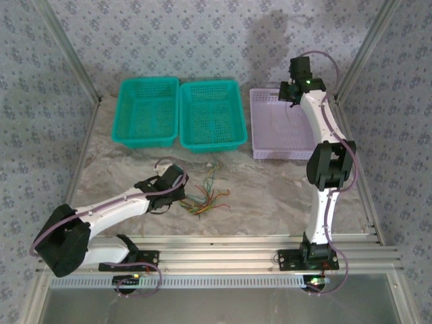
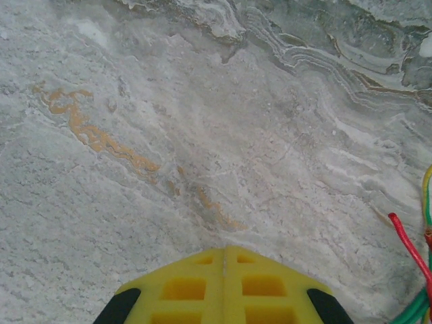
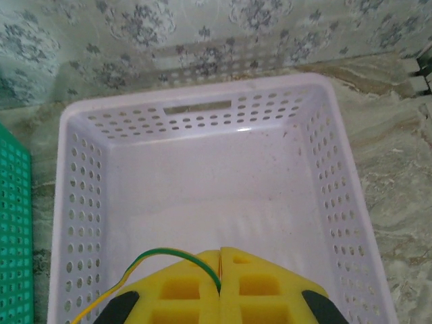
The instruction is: Untangle the cables
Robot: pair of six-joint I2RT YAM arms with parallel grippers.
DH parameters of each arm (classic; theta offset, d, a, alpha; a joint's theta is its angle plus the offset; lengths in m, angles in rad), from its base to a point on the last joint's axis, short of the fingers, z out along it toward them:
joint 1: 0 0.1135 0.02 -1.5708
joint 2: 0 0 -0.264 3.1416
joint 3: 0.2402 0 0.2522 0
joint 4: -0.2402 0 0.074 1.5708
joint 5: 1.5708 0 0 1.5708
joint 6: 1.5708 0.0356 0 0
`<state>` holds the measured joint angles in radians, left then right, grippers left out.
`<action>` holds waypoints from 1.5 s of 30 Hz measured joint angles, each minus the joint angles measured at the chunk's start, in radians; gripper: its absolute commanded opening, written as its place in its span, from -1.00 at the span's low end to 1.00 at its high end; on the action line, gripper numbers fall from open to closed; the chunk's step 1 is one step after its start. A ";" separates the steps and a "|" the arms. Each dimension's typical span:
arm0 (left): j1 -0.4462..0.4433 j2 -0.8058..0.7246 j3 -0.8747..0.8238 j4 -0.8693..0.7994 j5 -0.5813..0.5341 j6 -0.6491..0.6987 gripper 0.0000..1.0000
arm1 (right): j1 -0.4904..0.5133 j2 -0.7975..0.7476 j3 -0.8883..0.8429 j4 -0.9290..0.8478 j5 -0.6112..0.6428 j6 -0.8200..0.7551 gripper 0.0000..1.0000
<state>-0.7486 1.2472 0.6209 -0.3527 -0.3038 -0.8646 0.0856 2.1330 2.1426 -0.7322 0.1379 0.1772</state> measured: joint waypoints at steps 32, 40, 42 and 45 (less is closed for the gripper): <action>-0.006 0.024 0.014 0.020 0.000 0.013 -1.00 | 0.208 -0.958 -1.111 0.290 -0.019 0.165 0.22; -0.006 0.003 0.046 0.019 -0.004 0.031 -1.00 | 0.377 -0.935 -1.355 0.357 0.081 0.192 0.22; -0.006 -0.008 0.046 0.017 -0.005 0.031 -1.00 | 0.373 -0.929 -1.374 0.375 0.114 0.205 0.23; -0.006 -0.021 0.046 0.014 -0.005 0.031 -1.00 | 0.365 -0.921 -1.391 0.396 0.160 0.216 0.22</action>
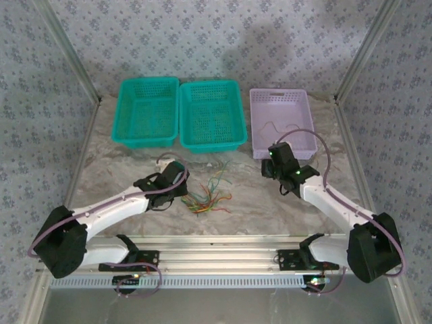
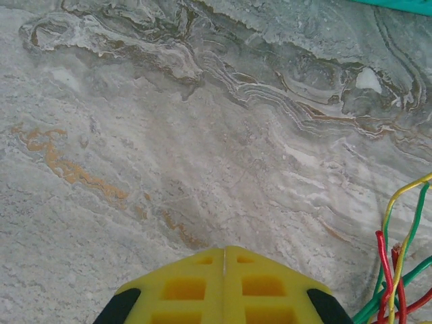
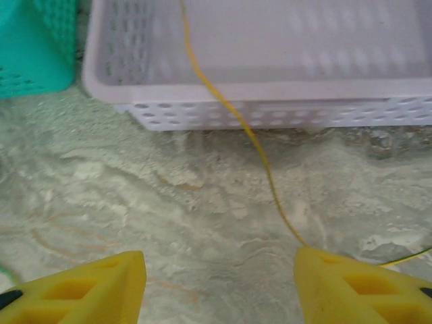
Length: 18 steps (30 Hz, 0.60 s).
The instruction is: Untangle the cables
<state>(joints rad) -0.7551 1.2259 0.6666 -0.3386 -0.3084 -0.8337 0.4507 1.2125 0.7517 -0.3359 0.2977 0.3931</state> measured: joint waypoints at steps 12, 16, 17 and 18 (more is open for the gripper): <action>0.000 -0.007 0.000 -0.003 -0.008 0.000 -1.00 | -0.100 0.153 -0.021 0.068 -0.003 0.047 0.12; 0.000 -0.007 0.000 -0.009 -0.014 0.003 -1.00 | -0.136 0.212 -0.021 0.117 -0.037 0.052 0.03; 0.000 -0.007 0.000 -0.010 -0.015 0.003 -1.00 | -0.139 0.231 -0.021 0.122 -0.048 0.053 0.02; 0.000 -0.007 0.000 -0.010 -0.017 0.004 -1.00 | -0.141 0.246 -0.021 0.126 -0.056 0.053 0.02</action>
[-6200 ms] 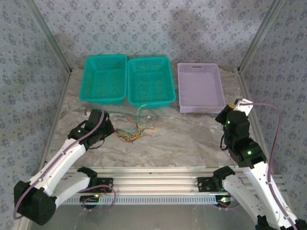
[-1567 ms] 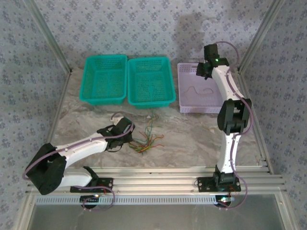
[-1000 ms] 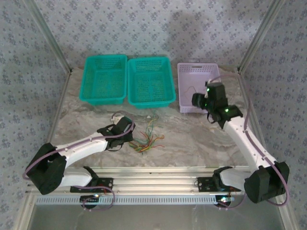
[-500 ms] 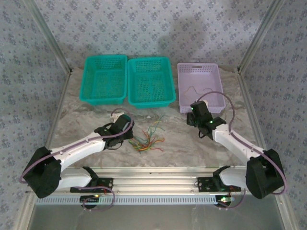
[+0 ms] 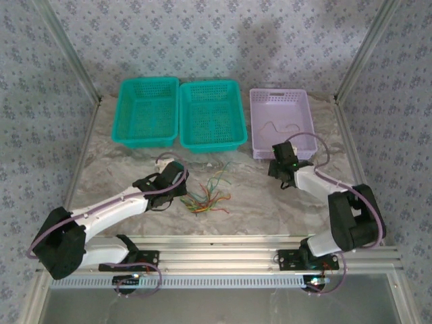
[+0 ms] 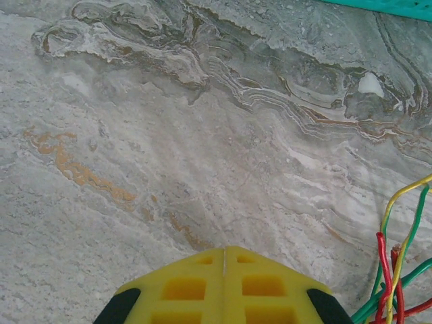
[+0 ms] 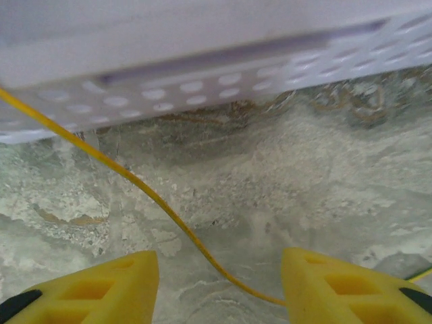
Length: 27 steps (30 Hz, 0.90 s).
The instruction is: Untangle the cables
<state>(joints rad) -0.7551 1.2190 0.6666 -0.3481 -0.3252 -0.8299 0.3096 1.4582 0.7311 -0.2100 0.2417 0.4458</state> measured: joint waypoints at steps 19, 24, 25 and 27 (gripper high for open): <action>0.000 0.004 0.027 -0.023 -0.005 0.013 -1.00 | -0.004 0.040 0.033 0.014 -0.036 -0.008 -1.00; 0.000 0.014 0.027 -0.023 -0.005 0.018 -1.00 | -0.004 -0.060 0.035 -0.008 -0.040 -0.023 -1.00; 0.000 0.014 0.027 -0.021 -0.005 0.018 -1.00 | -0.003 -0.085 0.040 -0.020 -0.044 -0.026 -1.00; 0.000 0.014 0.027 -0.022 -0.005 0.018 -1.00 | 0.001 -0.132 0.061 -0.053 -0.049 -0.034 -1.00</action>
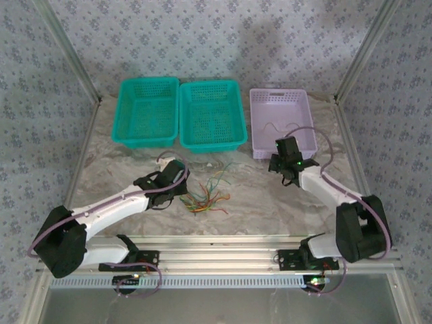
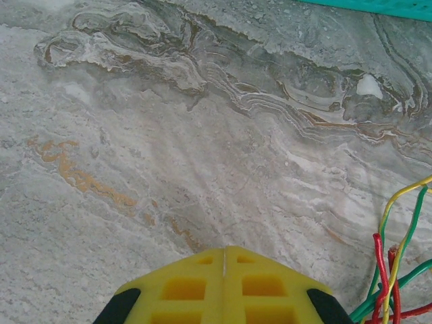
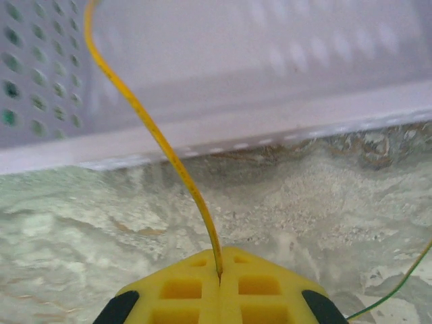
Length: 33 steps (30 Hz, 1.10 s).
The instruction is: Untangle the cables
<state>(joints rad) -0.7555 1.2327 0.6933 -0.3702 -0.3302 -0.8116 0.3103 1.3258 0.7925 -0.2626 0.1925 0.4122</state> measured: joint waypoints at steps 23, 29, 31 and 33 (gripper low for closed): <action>0.000 0.000 0.000 0.000 0.000 0.000 -1.00 | -0.064 0.150 0.831 -0.283 -0.085 -0.129 -1.00; 0.000 0.000 0.000 0.000 0.000 0.000 -1.00 | -0.107 0.300 0.992 -0.313 -0.106 -0.149 -1.00; 0.000 0.000 0.000 0.000 0.000 0.000 -1.00 | -0.128 0.360 1.030 -0.324 -0.111 -0.156 -1.00; 0.000 0.000 0.000 0.000 0.000 0.000 -1.00 | -0.155 0.425 1.067 -0.338 -0.120 -0.160 -1.00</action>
<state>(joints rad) -0.7555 1.2327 0.6933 -0.3702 -0.3302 -0.8120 0.1555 1.7504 1.8599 -0.6006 0.0727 0.2523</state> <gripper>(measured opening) 0.041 0.051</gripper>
